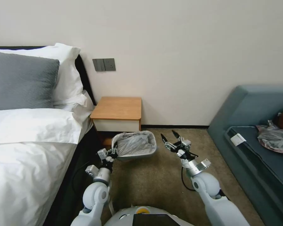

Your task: Pick up the garbage bag from the table and place it over the trash can.

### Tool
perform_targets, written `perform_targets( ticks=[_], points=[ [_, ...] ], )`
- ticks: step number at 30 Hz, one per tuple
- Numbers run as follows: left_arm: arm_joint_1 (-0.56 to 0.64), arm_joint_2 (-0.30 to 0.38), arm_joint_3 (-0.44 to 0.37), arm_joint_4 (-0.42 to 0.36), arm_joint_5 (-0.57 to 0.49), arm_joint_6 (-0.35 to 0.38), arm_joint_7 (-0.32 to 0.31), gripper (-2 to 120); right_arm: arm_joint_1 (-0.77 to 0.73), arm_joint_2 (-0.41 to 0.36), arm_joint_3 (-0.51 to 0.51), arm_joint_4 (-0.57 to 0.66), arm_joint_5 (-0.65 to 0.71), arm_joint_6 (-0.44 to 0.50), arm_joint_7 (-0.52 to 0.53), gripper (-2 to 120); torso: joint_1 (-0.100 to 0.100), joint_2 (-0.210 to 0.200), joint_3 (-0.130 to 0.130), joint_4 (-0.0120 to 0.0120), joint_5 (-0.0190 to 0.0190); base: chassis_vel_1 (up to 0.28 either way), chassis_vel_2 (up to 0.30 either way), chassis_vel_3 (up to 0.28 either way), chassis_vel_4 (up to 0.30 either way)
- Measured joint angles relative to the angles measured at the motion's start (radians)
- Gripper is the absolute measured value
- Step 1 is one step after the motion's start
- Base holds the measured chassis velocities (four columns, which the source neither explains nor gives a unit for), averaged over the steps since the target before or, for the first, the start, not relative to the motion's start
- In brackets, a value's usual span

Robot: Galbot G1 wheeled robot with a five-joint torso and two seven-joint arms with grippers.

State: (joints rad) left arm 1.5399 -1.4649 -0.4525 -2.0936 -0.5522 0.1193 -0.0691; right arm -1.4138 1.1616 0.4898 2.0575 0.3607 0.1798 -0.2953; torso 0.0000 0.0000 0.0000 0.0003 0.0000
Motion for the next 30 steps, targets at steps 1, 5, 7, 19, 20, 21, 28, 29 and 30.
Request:
perform_targets(
  ticks=[1,5,7,19,20,21,28,29,30],
  points=[
    [-0.004,0.003,0.002,0.005,0.033,0.0,0.006,7,0.005,-0.018,-0.008,0.022,-0.06,0.0,0.012,84,0.0,0.0,0.0,-0.0002,0.0,0.0,0.0,0.0,0.0],
    [-0.017,0.015,0.01,0.013,0.111,0.0,0.021,7,0.034,-0.119,-0.055,0.09,-0.189,-0.07,0.062,68,0.0,0.0,0.0,-0.0004,0.0001,0.0,0.0,0.0,0.0],
    [-0.022,0.019,0.014,0.018,0.153,-0.003,0.03,7,0.067,-0.203,-0.089,0.107,-0.203,-0.137,0.073,59,0.0,0.0,0.0,-0.0001,0.0,0.0,0.0,0.0,0.0],
    [-0.027,0.013,0.035,0.032,0.292,-0.022,0.053,7,0.33,-0.43,-0.396,0.07,-0.134,-0.386,0.066,18,0.0,0.0,0.0,-0.0001,0.0003,0.0,0.0,0.0,0.0],
    [-0.029,0.012,0.037,0.033,0.299,-0.022,0.053,7,0.373,-0.438,-0.448,0.051,-0.099,-0.415,0.073,12,0.0,0.0,0.0,0.0,0.0001,0.0,0.0,0.0,0.0],
    [-0.029,0.012,0.037,0.033,0.299,-0.022,0.053,7,0.373,-0.438,-0.448,0.051,-0.099,-0.415,0.073,12,0.0,0.0,0.0,0.0,0.0001,0.0,0.0,0.0,0.0],
    [-0.032,0.004,0.043,0.04,0.332,-0.022,0.061,7,0.556,-0.468,-0.656,0.003,0.079,-0.572,0.129,0,0.0,0.0,0.0,-0.0005,0.0002,0.0,0.0,0.0,0.0],
    [-0.032,0.003,0.045,0.042,0.335,-0.022,0.062,7,0.594,-0.471,-0.683,0.002,0.098,-0.59,0.134,0,0.0,0.0,0.0,-0.0003,0.0,0.0,0.0,0.0,0.0],
    [-0.033,0.001,0.049,0.046,0.341,-0.022,0.063,7,0.634,-0.474,-0.714,0.0,0.118,-0.605,0.141,0,0.0,0.0,0.0,-0.0002,-0.0001,0.0,0.0,0.0,0.0]
  ],
)
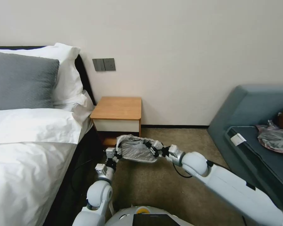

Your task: Pick up the garbage bag from the table and place it over the trash can.

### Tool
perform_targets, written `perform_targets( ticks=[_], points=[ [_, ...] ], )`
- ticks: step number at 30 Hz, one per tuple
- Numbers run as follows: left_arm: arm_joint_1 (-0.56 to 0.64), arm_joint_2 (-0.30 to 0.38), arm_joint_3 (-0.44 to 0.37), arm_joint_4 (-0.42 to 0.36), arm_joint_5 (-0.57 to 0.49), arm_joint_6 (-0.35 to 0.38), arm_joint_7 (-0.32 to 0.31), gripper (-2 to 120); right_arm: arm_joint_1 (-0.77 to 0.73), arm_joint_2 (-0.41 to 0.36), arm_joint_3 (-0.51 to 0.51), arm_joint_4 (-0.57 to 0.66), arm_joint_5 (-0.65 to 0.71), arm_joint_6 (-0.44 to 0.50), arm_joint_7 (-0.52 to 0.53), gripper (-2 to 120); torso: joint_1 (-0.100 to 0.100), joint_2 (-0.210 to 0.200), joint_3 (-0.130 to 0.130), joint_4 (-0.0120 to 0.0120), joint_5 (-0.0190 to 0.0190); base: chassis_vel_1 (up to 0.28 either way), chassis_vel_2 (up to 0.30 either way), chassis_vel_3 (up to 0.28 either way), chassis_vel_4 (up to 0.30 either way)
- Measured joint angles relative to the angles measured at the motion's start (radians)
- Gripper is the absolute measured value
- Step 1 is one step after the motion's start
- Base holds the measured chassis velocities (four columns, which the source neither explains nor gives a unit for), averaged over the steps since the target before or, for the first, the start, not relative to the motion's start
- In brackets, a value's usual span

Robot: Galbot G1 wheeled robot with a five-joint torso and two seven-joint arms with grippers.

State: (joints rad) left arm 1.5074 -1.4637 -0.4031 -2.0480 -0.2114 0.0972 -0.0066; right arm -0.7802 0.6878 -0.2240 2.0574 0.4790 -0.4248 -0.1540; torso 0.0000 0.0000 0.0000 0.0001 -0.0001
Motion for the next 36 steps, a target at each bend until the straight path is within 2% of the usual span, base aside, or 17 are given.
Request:
perform_targets(
  ticks=[1,4,9,20,22,30,36],
  points=[
    [0.0,0.0,0.0,0.0,0.0,0.0,0.0,7,0.0,0.0,0.0,0.0,0.0,0.0,0.0,0,0.0,0.0,0.0,0.0,0.0,0.0,0.0,0.0,0.0],
    [-0.001,-0.009,0.011,0.008,0.019,-0.006,0.003,7,0.112,0.0,-0.101,-0.018,0.054,-0.036,0.029,0,0.0,0.0,0.0,0.0001,0.0,0.0,0.0,0.0,0.0],
    [0.0,-0.013,0.018,0.012,0.027,-0.016,0.005,7,0.155,0.022,-0.162,-0.052,0.065,-0.048,0.036,0,0.0,0.0,0.0,-0.0001,0.0001,0.0,0.0,0.0,0.0],
    [0.002,-0.015,0.025,0.013,0.049,-0.019,0.01,7,0.266,0.096,-0.348,-0.181,0.027,-0.053,0.006,0,0.0,0.0,0.0,-0.0001,0.0,0.0,0.0,0.0,0.0],
    [0.004,-0.019,0.031,0.014,0.054,-0.019,0.011,7,0.305,0.127,-0.399,-0.241,-0.004,-0.054,-0.011,0,0.0,0.0,0.0,-0.0001,0.0001,0.0,0.0,0.0,0.0],
    [0.017,-0.023,0.046,0.014,0.073,-0.023,0.014,7,0.4,0.218,-0.495,-0.376,-0.044,-0.054,-0.033,0,0.0,0.0,0.0,0.0001,0.0001,0.0,0.0,0.0,0.0],
    [0.024,-0.026,0.052,0.009,0.08,-0.024,0.015,7,0.415,0.257,-0.526,-0.439,-0.063,-0.05,-0.041,0,0.0,0.0,0.0,0.0,0.0001,0.0,0.0,0.0,0.0]
  ],
)
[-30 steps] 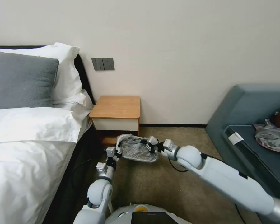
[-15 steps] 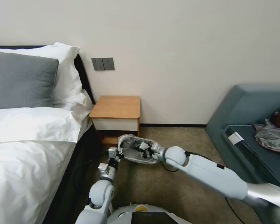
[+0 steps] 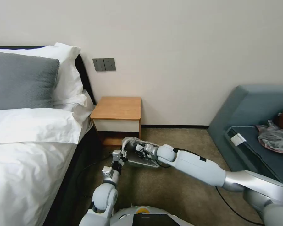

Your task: Pick up the garbage bag from the table and place it over the trash can.

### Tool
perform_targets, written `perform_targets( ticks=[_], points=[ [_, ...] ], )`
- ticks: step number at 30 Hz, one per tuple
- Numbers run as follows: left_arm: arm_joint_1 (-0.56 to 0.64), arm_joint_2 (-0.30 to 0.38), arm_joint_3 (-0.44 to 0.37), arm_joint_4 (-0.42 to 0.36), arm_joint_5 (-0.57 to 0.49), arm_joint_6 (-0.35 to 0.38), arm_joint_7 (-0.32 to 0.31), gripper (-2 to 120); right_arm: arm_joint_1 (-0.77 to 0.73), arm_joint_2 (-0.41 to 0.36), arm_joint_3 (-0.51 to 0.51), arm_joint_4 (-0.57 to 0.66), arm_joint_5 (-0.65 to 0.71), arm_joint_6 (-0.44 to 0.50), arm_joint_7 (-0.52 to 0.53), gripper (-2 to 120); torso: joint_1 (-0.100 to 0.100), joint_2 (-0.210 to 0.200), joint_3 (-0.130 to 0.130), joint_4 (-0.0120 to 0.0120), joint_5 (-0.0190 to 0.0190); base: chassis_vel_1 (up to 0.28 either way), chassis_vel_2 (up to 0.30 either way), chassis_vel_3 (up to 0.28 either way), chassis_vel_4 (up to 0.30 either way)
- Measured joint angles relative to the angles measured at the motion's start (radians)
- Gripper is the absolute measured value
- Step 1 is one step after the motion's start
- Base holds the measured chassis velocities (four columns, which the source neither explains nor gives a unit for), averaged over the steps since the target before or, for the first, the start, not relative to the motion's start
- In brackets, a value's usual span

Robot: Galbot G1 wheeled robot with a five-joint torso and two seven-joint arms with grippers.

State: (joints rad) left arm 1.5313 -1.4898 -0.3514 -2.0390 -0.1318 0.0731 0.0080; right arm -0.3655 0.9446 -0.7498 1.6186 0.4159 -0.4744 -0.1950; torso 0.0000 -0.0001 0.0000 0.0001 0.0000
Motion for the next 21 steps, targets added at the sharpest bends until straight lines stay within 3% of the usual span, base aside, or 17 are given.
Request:
perform_targets(
  ticks=[10,15,21],
  points=[
    [0.0,-0.004,-0.005,-0.002,0.0,-0.003,-0.002,7,-0.03,-0.001,0.034,0.013,0.0,0.01,0.004,0,0.0,0.0,0.0,0.0,0.0,0.0,0.0,0.0,0.0],
    [-0.006,-0.011,-0.011,0.006,-0.007,0.0,-0.011,7,-0.112,-0.08,0.119,0.144,0.012,0.019,0.002,0,0.0,0.0,0.0,-0.0002,0.0001,0.0,0.0,0.0,0.0],
    [-0.014,-0.009,-0.018,0.009,-0.045,0.028,-0.035,7,-0.271,-0.214,0.305,0.316,0.013,0.058,-0.023,0,0.0,0.0,0.0,0.0,0.0003,0.0,0.0,0.0,0.0]
  ],
)
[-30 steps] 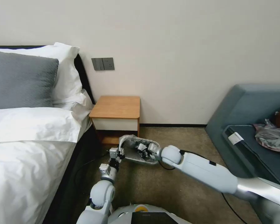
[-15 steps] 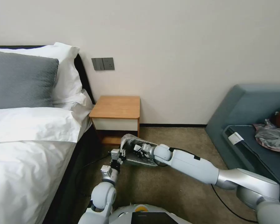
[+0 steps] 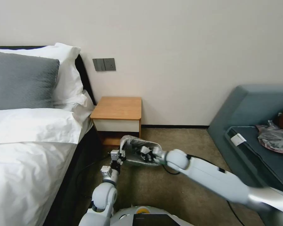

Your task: Pick up the garbage bag from the table and place it over the trash can.

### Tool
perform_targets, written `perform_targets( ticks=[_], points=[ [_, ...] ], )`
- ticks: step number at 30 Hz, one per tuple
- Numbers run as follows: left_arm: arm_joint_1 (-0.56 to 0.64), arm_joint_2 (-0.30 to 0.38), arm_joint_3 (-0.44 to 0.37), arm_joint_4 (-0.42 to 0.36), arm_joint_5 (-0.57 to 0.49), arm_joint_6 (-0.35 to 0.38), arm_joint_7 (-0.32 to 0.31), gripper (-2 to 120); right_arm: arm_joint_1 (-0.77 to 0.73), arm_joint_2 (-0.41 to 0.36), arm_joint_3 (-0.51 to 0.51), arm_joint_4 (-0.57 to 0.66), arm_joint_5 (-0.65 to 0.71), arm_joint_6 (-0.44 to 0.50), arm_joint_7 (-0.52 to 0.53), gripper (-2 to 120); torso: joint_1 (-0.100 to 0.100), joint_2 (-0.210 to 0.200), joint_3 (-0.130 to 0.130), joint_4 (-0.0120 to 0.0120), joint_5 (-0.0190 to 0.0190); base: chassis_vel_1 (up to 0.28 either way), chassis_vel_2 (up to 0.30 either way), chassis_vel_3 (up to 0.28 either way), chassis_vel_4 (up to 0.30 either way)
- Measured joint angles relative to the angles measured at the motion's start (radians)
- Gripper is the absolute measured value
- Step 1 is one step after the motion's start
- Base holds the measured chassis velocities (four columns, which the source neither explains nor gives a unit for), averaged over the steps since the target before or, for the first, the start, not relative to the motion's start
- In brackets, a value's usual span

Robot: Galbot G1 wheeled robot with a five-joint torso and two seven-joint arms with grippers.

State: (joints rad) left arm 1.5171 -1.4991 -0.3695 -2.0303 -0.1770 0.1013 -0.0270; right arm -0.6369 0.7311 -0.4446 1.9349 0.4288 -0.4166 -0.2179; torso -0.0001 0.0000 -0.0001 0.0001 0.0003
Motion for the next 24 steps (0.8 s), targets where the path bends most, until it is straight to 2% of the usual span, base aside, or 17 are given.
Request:
perform_targets(
  ticks=[1,2,3,5,10,12,13,14,16,17,18,20,21,23,24],
  points=[
    [-0.002,0.0,0.0,0.0,-0.015,0.011,-0.008,7,-0.056,-0.026,0.068,0.031,-0.005,0.015,-0.009,0,0.0,0.0,0.0,-0.0002,-0.0004,0.0,0.0,0.0,0.0],
    [-0.002,0.0,0.0,0.0,-0.015,0.011,-0.008,7,-0.056,-0.026,0.068,0.031,-0.005,0.015,-0.009,0,0.0,0.0,0.0,-0.0002,-0.0004,0.0,0.0,0.0,0.0],
    [-0.005,0.001,0.0,0.0,-0.031,0.022,-0.016,7,-0.111,-0.045,0.128,0.058,-0.008,0.03,-0.014,0,0.0,0.0,0.0,-0.0007,-0.0002,0.0,0.0,0.0,0.0],
    [-0.009,0.003,0.003,0.0,-0.068,0.05,-0.035,7,-0.196,-0.066,0.224,0.102,-0.004,0.057,-0.009,0,0.0,0.0,0.0,-0.0002,-0.0004,0.0,0.0,0.0,0.0],
    [-0.001,0.001,0.002,-0.009,-0.112,0.112,-0.064,7,-0.269,-0.042,0.323,0.156,0.017,0.085,0.052,0,0.0,0.0,0.0,-0.0003,-0.0003,0.0,0.0,0.0,0.0],
    [0.01,-0.002,-0.008,-0.016,-0.138,0.15,-0.081,7,-0.305,0.011,0.361,0.175,0.023,0.115,0.149,8,0.0,0.0,0.0,0.001,-0.0003,0.0,0.0,0.0,0.0],
    [0.012,-0.002,-0.011,-0.018,-0.149,0.164,-0.085,7,-0.327,0.033,0.378,0.179,0.022,0.131,0.183,14,0.0,0.0,0.0,0.0007,-0.0003,0.0,0.0,0.0,0.0],
    [0.012,-0.002,-0.011,-0.018,-0.149,0.164,-0.085,7,-0.327,0.033,0.378,0.179,0.022,0.131,0.183,14,0.0,0.0,0.0,0.0007,-0.0003,0.0,0.0,0.0,0.0],
    [0.012,0.002,-0.016,-0.018,-0.175,0.181,-0.091,7,-0.413,0.108,0.452,0.18,-0.006,0.182,0.257,22,0.0,0.0,0.0,0.0003,-0.0001,0.0,0.0,0.0,0.0],
    [0.009,0.007,-0.017,-0.017,-0.191,0.185,-0.091,7,-0.489,0.161,0.523,0.176,-0.05,0.225,0.277,28,0.0,0.0,0.0,0.0003,-0.0003,0.0,0.0,0.0,0.0],
    [0.009,0.007,-0.017,-0.017,-0.191,0.185,-0.091,7,-0.489,0.161,0.523,0.176,-0.05,0.225,0.277,28,0.0,0.0,0.0,0.0003,-0.0003,0.0,0.0,0.0,0.0],
    [0.003,0.019,-0.018,-0.011,-0.211,0.186,-0.089,7,-0.633,0.256,0.654,0.167,-0.148,0.306,0.279,39,0.0,0.0,0.0,-0.0006,-0.0001,0.0,0.0,0.0,0.0],
    [0.003,0.019,-0.018,-0.011,-0.211,0.186,-0.089,7,-0.633,0.256,0.654,0.167,-0.148,0.306,0.279,39,0.0,0.0,0.0,-0.0006,-0.0001,0.0,0.0,0.0,0.0],
    [-0.002,0.035,-0.019,-0.001,-0.232,0.179,-0.083,7,-0.76,0.357,0.795,0.165,-0.231,0.397,0.277,50,0.0,0.0,0.0,-0.0005,-0.0004,0.0,0.0,0.0,0.0],
    [-0.002,0.035,-0.019,-0.001,-0.232,0.179,-0.083,7,-0.76,0.357,0.795,0.165,-0.231,0.397,0.277,50,0.0,0.0,0.0,-0.0005,-0.0004,0.0,0.0,0.0,0.0]
  ],
)
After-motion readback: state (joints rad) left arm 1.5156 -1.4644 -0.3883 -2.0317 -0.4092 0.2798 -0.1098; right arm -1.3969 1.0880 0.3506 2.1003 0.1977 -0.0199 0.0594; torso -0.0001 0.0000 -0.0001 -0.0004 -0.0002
